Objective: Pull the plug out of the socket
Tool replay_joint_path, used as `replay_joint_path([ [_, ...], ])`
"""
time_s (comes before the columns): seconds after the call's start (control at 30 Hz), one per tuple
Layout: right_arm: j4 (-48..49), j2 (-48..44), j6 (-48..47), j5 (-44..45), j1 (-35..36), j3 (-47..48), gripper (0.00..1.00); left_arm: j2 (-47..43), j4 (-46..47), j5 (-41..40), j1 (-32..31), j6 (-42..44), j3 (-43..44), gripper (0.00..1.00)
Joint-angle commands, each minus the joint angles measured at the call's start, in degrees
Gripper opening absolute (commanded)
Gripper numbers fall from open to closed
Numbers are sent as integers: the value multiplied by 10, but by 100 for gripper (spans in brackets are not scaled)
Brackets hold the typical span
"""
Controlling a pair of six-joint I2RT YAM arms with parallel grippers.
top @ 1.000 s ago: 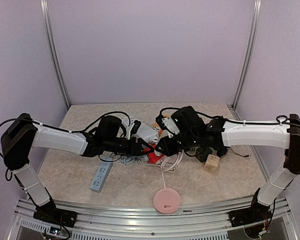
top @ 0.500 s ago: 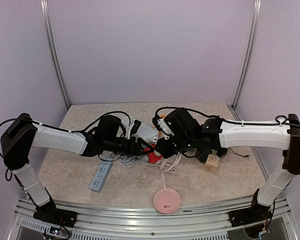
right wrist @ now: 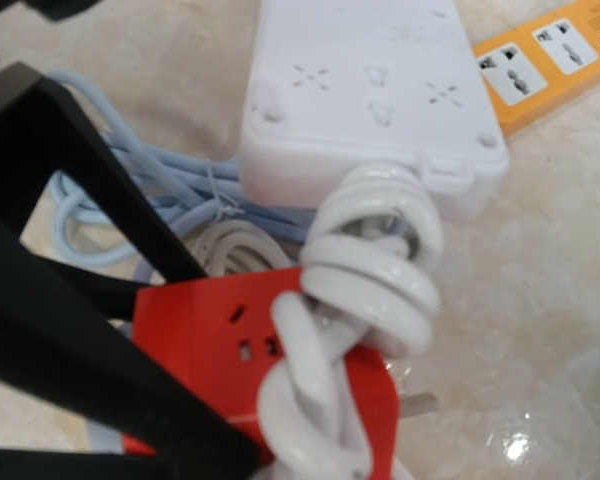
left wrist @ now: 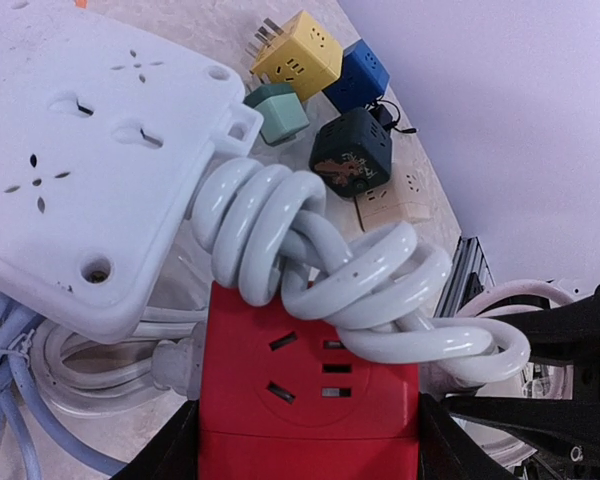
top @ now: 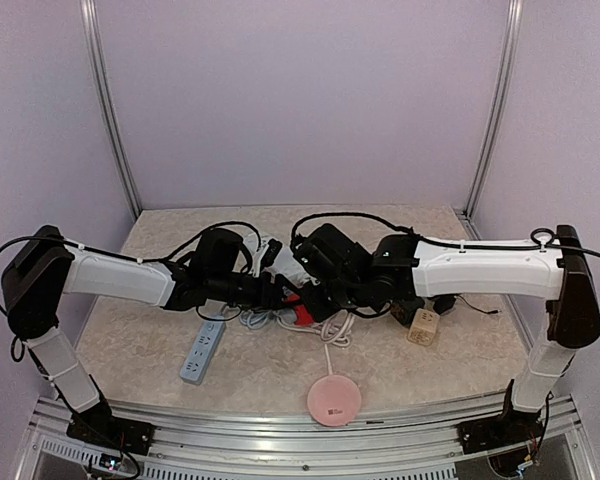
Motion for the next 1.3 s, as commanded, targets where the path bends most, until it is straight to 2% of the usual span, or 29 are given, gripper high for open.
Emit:
replay_joint_path([
  [0.0,-26,-4,-3,27,-2,-2,0,-11,49,2,9,-12,27,25],
  [0.33,145,-96,40,-206,-94,-133,0,-27,87,37,3,20,7,24],
  [0.4,162,-106,47,-229,-106,-151,0,-29,88,40,1,25,6,24],
  [0.63,133,-102,33,-213,-107,-137,0,-22,87,36,-2,24,13,24],
  [0.8,85,-92,21,-164,-93,-96,0,-12,59,16,-2,15,30,24],
  [0.93,67,-75,19,-147,-78,-69,18,-8,60,15,-2,7,33,24],
  [1.13,65,-51,25,-135,-67,-53,33,-11,59,13,-2,5,35,24],
  [1.27,78,-50,35,-132,-66,-55,37,-13,59,12,-2,5,33,24],
])
